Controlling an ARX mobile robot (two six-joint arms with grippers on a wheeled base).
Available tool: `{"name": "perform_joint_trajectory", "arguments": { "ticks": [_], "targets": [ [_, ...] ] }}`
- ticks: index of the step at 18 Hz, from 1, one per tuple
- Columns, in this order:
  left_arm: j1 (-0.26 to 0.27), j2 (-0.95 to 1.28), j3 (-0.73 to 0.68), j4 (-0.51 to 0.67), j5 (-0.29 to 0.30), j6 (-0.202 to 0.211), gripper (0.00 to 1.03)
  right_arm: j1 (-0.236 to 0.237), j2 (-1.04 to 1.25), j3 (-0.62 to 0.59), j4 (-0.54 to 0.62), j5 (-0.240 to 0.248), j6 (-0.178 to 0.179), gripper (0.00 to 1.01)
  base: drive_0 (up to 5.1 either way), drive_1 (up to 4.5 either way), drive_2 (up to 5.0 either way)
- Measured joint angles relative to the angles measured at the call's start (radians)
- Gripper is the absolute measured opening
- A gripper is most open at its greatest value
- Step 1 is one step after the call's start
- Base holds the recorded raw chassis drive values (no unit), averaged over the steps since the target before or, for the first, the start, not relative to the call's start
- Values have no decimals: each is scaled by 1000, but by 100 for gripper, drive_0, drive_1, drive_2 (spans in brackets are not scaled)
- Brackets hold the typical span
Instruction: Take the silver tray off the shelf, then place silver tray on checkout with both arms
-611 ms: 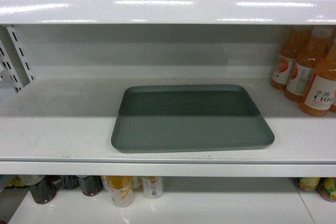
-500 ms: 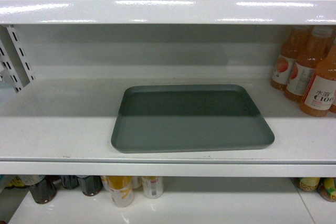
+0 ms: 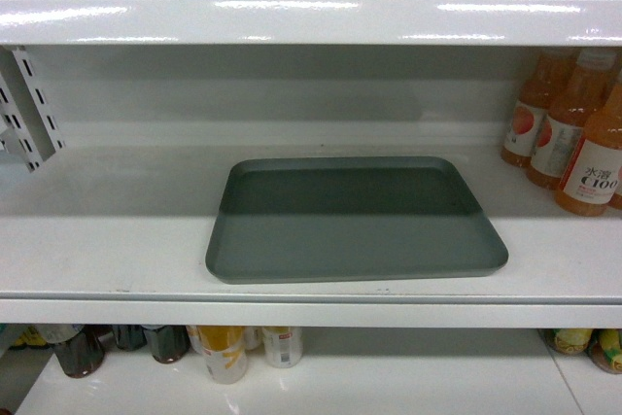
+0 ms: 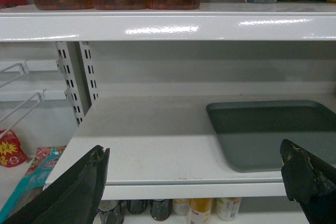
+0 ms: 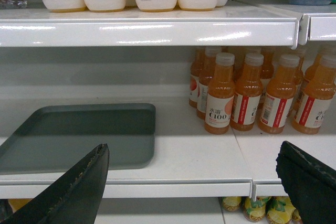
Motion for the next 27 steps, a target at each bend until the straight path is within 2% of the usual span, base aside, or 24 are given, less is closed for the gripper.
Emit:
{"name": "perform_joint_trajectory", "arguments": {
  "ticks": [23, 24, 25, 26, 27],
  "targets": [
    [0, 0, 0, 0, 0, 0, 98, 0, 0, 0, -1, 0, 0, 98, 0, 0, 0],
    [-27, 37, 42, -139, -82, -14, 98, 13, 55, 40, -124, -11, -3, 98, 0, 0, 0],
    [-51, 220, 121, -242, -175, -41, 98, 65, 225, 74, -91, 8, 2, 98, 0, 0, 0],
    [-21, 398, 164, -179, -174, -48, 98, 100, 372, 101, -10, 2, 7, 98, 0, 0, 0],
    [-2, 544, 187, -100, -153, -55, 98, 112, 489, 122, 66, 8, 23, 98, 0, 0, 0]
  ]
}}
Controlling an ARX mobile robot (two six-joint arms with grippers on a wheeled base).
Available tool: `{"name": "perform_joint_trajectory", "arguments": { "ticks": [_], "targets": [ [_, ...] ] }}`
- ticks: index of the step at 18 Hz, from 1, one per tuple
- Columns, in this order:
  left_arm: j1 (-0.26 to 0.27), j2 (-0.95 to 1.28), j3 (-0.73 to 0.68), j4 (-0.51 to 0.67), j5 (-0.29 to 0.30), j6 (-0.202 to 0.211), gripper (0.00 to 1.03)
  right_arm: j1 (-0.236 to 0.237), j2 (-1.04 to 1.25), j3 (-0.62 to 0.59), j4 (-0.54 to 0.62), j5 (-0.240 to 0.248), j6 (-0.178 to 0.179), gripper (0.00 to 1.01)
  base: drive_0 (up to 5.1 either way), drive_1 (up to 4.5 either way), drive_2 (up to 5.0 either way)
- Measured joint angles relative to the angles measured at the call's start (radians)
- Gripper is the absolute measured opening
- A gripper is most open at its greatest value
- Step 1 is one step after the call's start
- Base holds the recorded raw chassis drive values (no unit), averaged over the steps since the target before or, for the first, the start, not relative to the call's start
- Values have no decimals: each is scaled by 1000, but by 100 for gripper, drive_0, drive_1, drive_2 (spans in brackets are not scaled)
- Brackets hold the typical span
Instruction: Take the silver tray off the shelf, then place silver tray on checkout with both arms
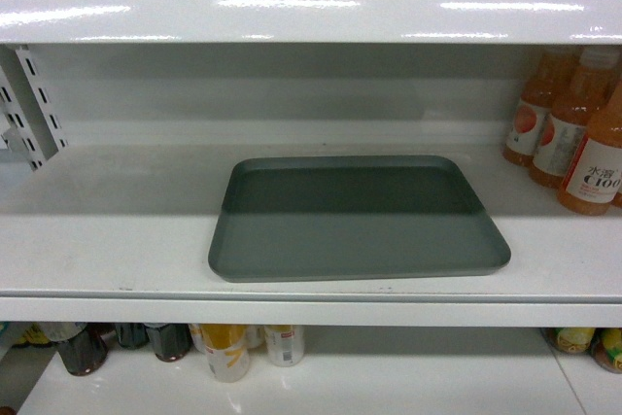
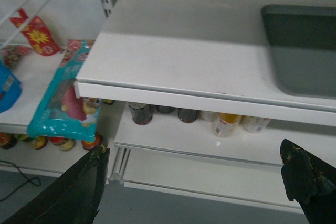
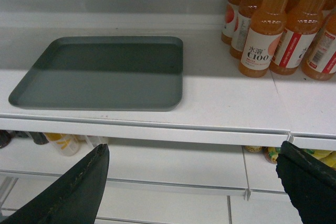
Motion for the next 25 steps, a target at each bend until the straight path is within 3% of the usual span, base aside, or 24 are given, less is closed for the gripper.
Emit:
{"name": "perform_joint_trajectory", "arguments": {
  "ticks": [3, 6, 8, 13, 18, 20, 25],
  "targets": [
    [-41, 468, 110, 253, 109, 0, 98, 19, 475, 115, 254, -6, 40, 98, 0, 0, 0],
    [-68, 853, 249, 387, 122, -12, 98, 35, 846, 237, 390, -12, 59, 98, 0, 0, 0],
    [-89, 1064, 349, 408, 129, -18, 98, 32, 1040, 336, 441, -15, 68, 98, 0, 0, 0],
    [-149, 1356, 610, 401, 125, -26, 98, 11, 1347, 587, 422, -43, 95, 98, 0, 0, 0],
    [-188, 1535, 826, 312, 112, -38, 98, 12, 1539, 820, 373, -38, 114, 98, 0, 0, 0],
    [-199, 1594, 906, 283, 101, -43, 98, 21, 1614, 906, 356, -23, 116, 98, 0, 0, 0],
    [-224, 1682, 1023, 243, 88, -79, 98, 23, 1807, 1109, 291, 78, 81, 98, 0, 0, 0]
  ]
}}
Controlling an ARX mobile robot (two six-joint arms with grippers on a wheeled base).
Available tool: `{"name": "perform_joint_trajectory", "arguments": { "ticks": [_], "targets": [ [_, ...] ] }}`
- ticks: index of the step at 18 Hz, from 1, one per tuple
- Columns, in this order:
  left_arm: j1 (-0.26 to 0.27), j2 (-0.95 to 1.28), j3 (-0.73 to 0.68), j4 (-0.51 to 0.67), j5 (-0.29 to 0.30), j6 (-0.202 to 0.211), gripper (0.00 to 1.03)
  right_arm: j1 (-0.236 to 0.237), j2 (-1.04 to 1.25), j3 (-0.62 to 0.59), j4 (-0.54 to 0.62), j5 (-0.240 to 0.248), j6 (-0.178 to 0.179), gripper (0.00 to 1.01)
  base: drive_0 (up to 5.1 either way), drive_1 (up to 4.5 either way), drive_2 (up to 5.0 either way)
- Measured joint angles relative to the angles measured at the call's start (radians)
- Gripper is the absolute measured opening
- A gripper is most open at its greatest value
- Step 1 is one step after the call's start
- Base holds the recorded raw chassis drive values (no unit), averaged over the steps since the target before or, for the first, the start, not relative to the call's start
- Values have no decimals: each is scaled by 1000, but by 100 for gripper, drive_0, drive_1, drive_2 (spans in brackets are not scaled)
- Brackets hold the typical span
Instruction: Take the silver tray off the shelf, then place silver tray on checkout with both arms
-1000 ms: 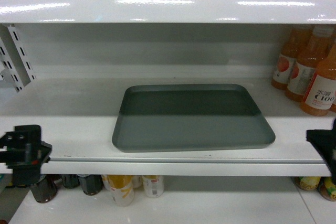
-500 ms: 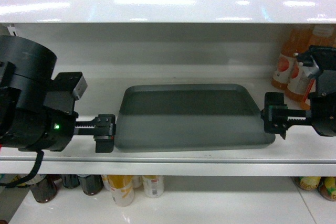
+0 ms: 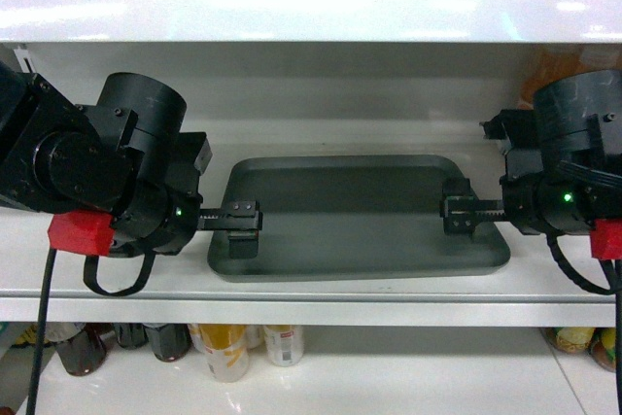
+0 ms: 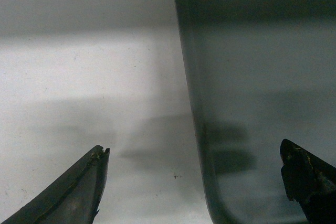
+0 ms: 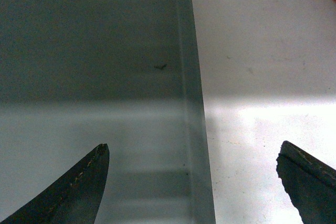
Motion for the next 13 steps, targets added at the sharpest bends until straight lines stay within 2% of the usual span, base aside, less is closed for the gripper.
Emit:
{"name": "perform_joint_trajectory", "arguments": {
  "ticks": [6, 8, 9, 11, 13],
  "targets": [
    [3, 40, 43, -40, -47, 1, 98, -34, 89, 134, -116, -14, 0, 98, 0, 0, 0],
    [7, 45, 56, -64, -39, 1, 98, -37, 102, 146, -138, -26, -8, 85, 0, 0, 0],
    [7, 51, 66, -84, -32, 9, 95, -37, 103, 161, -159, -27, -16, 75, 0, 0, 0],
    [9, 63, 78, -95, -13, 5, 79, -36, 109, 175, -179, -23, -27, 58, 0, 0, 0],
    [20, 70, 96, -124, 0, -25, 60, -31, 112, 179, -186, -19, -32, 38, 0, 0, 0]
  ]
}}
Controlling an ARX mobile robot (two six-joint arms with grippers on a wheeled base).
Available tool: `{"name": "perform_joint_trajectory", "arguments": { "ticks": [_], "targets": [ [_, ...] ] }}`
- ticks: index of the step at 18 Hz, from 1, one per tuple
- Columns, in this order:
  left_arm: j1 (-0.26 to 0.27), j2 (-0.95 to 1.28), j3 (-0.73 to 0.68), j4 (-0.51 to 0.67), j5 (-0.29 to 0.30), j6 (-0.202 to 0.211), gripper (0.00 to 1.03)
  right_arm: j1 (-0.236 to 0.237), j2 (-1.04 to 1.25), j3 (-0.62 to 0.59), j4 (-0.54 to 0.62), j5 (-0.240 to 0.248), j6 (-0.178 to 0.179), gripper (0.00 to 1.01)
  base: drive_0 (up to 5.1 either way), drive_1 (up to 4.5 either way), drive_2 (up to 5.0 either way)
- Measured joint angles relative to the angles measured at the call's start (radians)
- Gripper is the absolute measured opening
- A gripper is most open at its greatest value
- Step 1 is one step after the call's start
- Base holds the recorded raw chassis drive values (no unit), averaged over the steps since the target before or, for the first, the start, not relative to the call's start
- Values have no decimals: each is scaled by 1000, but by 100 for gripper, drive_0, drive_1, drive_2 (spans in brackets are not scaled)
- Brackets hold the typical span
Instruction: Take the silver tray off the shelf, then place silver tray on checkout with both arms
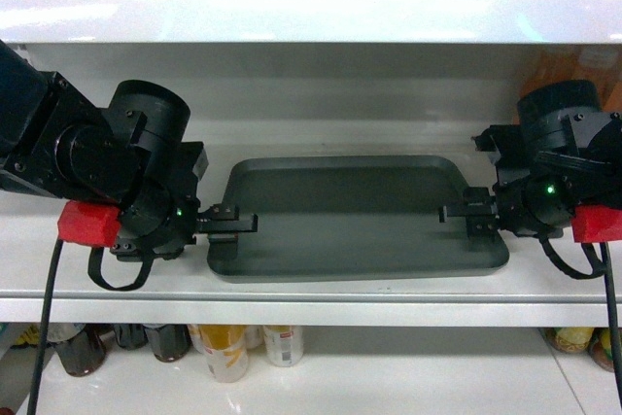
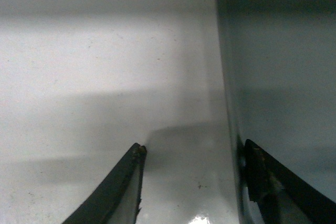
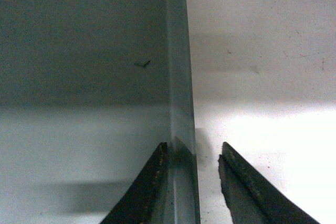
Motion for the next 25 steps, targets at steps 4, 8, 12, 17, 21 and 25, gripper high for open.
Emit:
{"name": "perform_joint_trajectory", "arguments": {
  "ticks": [4, 8, 12, 17, 21, 25],
  "targets": [
    [3, 8, 10, -19, 26, -65, 25, 6, -4, -7, -4, -22, 14, 5, 0, 0, 0],
    [-5, -3, -23, 19, 47, -121, 2, 6, -21, -55, 39, -34, 46, 4, 0, 0, 0],
    [-11, -68, -137, 91, 34, -139, 2, 14, -72, -169, 124, -23, 65, 4, 0, 0, 0],
    [-23, -443, -523, 174, 13, -158, 2, 39, -463, -610, 283, -35, 116, 4, 0, 0, 0],
    [-60, -718, -675, 151, -14, -132, 2, 26, -755, -833, 283, -63, 126, 4, 0, 0, 0],
    [-99, -964, -814, 38, -39, -127, 2, 25, -1055, -1030, 204, -108, 158, 3, 0, 0, 0]
  ]
}}
